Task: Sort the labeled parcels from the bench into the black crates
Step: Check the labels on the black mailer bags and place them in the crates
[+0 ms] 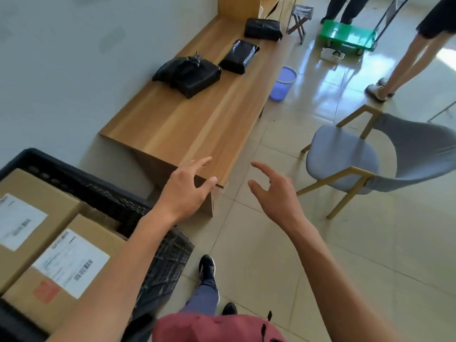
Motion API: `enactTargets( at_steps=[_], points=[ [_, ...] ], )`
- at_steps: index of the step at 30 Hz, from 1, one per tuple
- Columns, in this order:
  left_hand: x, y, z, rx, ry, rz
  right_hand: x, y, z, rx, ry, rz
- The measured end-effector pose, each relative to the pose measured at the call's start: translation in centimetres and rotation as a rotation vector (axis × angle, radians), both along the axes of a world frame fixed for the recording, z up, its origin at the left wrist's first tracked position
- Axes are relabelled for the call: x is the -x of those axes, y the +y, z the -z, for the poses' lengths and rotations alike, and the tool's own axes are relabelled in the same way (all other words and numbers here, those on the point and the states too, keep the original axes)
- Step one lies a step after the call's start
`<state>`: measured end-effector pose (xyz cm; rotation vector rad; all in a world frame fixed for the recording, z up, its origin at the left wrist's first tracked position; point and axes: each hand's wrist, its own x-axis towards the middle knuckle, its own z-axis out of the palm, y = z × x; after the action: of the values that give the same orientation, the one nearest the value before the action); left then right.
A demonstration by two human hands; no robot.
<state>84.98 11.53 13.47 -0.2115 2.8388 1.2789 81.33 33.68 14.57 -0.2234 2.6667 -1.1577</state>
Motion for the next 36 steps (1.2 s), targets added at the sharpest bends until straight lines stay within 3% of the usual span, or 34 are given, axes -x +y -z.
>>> enactTargets(
  at_steps=[11,20,36],
  points=[
    [14.1,-1.0,0.2,-0.007,0.005,0.170,10.9,-0.7,0.1,-0.064,0.028,0.139],
    [24.0,2.6,0.5,-0.023,0.004,0.293,18.0,2.4,0.2,-0.039,0.012,0.248],
    [41.9,13.6,-0.5,0.044,0.019,0.191,38.1,13.0,-0.3,-0.001,0.013,0.130]
  ],
)
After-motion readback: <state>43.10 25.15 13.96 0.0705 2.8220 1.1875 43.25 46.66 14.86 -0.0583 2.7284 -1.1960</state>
